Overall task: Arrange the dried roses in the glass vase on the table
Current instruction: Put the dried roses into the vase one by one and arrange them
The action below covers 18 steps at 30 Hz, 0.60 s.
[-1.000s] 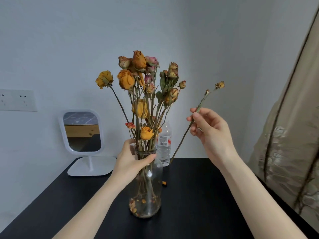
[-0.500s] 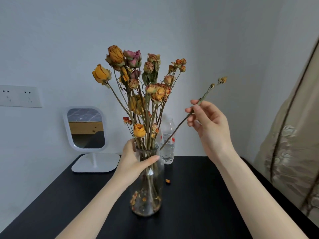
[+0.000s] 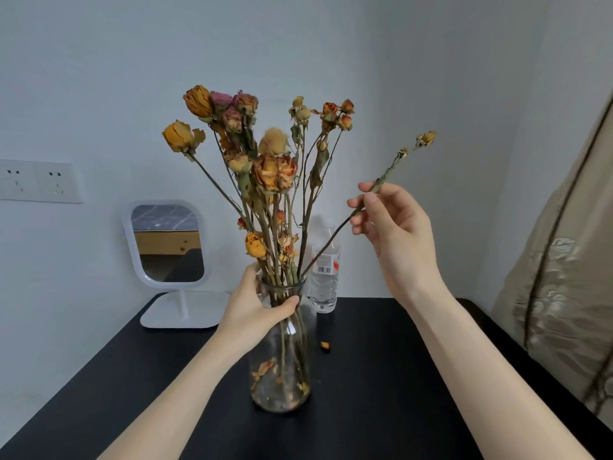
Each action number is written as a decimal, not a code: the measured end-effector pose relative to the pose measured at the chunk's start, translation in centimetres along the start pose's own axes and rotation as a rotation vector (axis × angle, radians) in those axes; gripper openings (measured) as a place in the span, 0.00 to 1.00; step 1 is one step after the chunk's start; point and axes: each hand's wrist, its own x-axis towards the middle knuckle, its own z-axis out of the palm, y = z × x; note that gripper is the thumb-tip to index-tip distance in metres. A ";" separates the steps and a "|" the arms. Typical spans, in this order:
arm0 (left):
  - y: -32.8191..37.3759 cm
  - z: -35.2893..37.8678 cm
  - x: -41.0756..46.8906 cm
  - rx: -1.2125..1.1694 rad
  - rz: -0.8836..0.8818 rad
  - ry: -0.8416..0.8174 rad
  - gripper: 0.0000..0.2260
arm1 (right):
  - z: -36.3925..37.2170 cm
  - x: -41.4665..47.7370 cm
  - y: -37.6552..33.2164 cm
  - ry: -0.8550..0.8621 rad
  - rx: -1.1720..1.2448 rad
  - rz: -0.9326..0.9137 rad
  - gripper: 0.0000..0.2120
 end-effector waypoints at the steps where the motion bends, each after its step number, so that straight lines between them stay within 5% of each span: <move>1: -0.1 -0.1 0.0 -0.007 -0.001 -0.013 0.26 | 0.2 0.0 0.0 -0.009 -0.002 -0.005 0.08; 12: 0.1 -0.9 0.3 -0.043 -0.055 -0.166 0.22 | 0.9 -0.6 -0.6 -0.097 -0.073 -0.059 0.09; 18: 1.3 0.5 -0.4 0.046 -0.022 0.016 0.39 | 0.5 -0.7 -0.4 -0.051 -0.093 -0.077 0.09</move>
